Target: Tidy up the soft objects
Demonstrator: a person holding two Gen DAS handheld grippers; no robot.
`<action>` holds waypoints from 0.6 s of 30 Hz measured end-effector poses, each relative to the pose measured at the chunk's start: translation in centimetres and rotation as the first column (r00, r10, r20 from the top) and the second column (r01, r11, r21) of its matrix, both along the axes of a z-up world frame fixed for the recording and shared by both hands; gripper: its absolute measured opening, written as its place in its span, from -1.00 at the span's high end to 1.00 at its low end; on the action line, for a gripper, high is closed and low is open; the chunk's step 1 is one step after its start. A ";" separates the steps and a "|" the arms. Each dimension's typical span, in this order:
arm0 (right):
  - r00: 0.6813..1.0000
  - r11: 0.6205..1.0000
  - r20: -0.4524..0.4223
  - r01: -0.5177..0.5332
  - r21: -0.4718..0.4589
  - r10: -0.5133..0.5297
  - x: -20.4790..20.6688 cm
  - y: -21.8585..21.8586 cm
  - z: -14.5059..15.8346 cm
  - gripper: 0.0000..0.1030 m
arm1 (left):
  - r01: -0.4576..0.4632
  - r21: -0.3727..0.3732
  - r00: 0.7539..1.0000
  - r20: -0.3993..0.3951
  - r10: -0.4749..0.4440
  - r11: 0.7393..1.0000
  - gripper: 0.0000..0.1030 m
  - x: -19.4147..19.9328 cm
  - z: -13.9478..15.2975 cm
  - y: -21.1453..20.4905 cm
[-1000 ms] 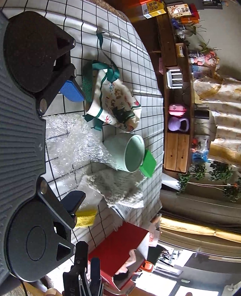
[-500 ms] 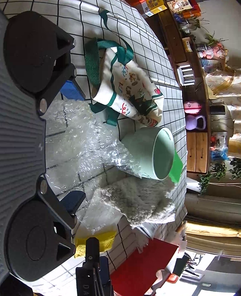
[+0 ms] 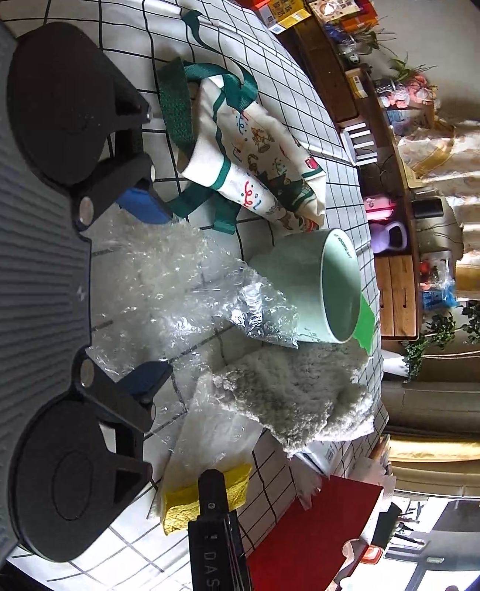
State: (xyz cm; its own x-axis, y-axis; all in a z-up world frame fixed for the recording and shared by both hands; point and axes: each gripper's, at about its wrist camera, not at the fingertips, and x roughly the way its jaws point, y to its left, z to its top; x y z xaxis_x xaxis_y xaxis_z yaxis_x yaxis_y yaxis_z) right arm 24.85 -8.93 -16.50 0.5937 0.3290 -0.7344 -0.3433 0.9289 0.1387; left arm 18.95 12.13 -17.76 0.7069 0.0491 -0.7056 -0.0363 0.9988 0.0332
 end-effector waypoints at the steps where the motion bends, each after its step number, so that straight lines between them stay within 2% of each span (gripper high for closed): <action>1: 1.000 1.000 0.001 0.007 -0.003 -0.007 -0.1 0.0 0.0 -0.05 | 0.005 0.003 1.000 0.006 -0.005 1.000 -0.23 -0.1 0.0 -0.1; 3: 1.000 1.000 0.005 0.009 -0.017 -0.009 -0.1 0.2 0.0 -0.06 | 0.011 0.012 1.000 0.013 -0.011 1.000 0.06 -0.2 0.2 -0.4; 6: 1.000 0.999 0.016 0.000 -0.040 0.001 -0.1 0.5 0.0 -0.07 | 0.027 0.027 0.999 0.018 -0.027 0.999 0.38 -0.3 0.4 -0.9; 9: 1.000 0.999 0.011 0.016 -0.041 -0.015 0.0 0.4 0.0 -0.08 | 0.041 0.039 0.999 0.019 -0.042 0.998 0.57 -0.5 0.6 -1.5; 12: 1.000 0.998 0.013 0.017 -0.055 -0.016 0.0 0.4 0.0 -0.16 | 0.048 0.041 0.998 0.033 -0.050 0.998 0.60 -0.8 0.9 -1.8; 16: 1.000 0.998 0.018 0.013 -0.061 -0.012 -0.1 0.3 -0.1 -0.16 | 0.054 0.014 0.998 0.037 -0.055 0.998 0.63 -1.1 1.4 -2.0; 18: 1.000 0.999 0.014 0.015 -0.046 -0.015 -0.1 0.1 0.0 -0.04 | 0.058 0.007 0.997 0.040 -0.058 0.998 0.64 -1.3 1.5 -2.1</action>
